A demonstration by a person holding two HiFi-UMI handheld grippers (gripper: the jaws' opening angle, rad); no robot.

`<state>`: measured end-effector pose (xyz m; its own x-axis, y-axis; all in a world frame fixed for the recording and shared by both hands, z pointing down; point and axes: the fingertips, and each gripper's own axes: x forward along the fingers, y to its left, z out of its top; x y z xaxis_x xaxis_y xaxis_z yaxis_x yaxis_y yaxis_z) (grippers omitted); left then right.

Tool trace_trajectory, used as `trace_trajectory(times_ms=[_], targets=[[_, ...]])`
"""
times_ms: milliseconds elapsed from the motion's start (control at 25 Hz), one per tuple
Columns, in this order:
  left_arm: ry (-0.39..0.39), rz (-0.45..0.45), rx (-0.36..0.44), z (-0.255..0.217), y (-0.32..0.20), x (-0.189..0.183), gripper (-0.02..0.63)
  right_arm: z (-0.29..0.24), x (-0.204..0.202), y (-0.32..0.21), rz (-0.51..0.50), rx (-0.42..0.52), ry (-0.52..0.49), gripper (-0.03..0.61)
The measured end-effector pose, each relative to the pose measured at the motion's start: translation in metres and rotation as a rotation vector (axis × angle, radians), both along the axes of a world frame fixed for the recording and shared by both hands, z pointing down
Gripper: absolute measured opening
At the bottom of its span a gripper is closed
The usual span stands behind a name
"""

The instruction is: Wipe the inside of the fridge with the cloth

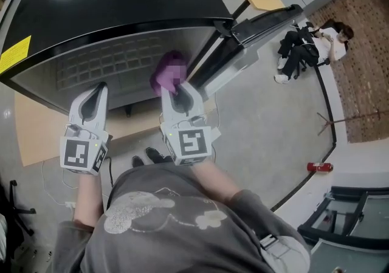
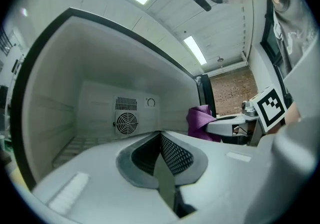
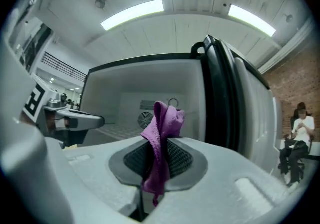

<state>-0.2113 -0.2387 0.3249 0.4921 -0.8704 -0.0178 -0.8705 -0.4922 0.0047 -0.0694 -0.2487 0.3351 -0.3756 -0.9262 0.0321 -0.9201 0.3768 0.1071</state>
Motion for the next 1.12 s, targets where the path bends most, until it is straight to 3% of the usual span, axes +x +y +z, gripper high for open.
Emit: trace_trajectory(times_ms=[160, 280, 520, 880, 1120], targets=[[0.006, -0.049, -0.042, 0.028, 0.011, -0.023, 0.018, 0.023, -0.051, 0.023, -0.197, 0.025, -0.003, 0.040], [0.003, -0.087, -0.082, 0.050, 0.018, -0.042, 0.017, 0.052, -0.082, 0.034, -0.283, -0.005, 0.051, 0.040], [-0.020, -0.155, -0.124, 0.082, 0.026, -0.084, 0.018, 0.111, -0.135, 0.026, -0.354, -0.119, 0.108, 0.040], [-0.019, -0.201, -0.169, 0.112, 0.028, -0.109, 0.018, 0.143, -0.229, -0.011, -0.496, -0.106, 0.185, 0.040], [-0.004, -0.210, -0.179, 0.114, 0.032, -0.113, 0.018, 0.143, -0.261, -0.024, -0.575, -0.090, 0.220, 0.040]])
